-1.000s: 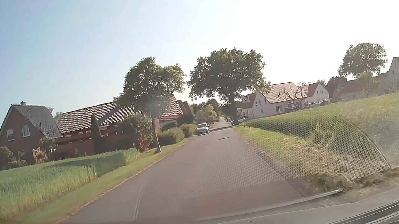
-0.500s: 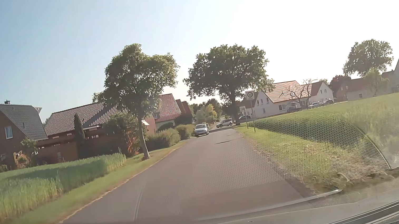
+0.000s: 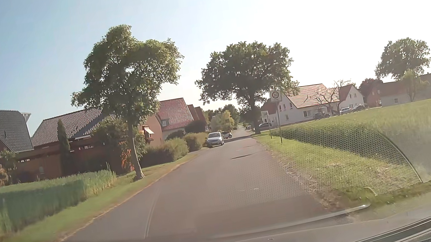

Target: Follow the waypoints while adhering to traffic rules and regulations

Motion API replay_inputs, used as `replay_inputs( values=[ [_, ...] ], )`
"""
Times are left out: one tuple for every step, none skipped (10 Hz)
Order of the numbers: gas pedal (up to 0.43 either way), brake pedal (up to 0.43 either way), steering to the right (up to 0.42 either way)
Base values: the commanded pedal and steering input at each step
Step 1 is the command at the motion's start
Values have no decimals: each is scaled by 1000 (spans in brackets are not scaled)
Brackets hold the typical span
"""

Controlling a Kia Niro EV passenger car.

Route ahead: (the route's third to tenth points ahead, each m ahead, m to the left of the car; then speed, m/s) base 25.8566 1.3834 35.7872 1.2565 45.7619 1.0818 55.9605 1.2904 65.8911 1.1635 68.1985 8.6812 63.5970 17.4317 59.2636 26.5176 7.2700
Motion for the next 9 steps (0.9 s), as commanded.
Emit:
replay_inputs(
  values=[
    [47, 6, 1],
    [59, 6, 1],
    [67, 6, 1],
    [67, 6, 1],
    [67, 6, 2],
    [67, 6, 4],
    [67, 6, 4],
    [67, 6, 4],
    [67, 6, 4]
  ],
)
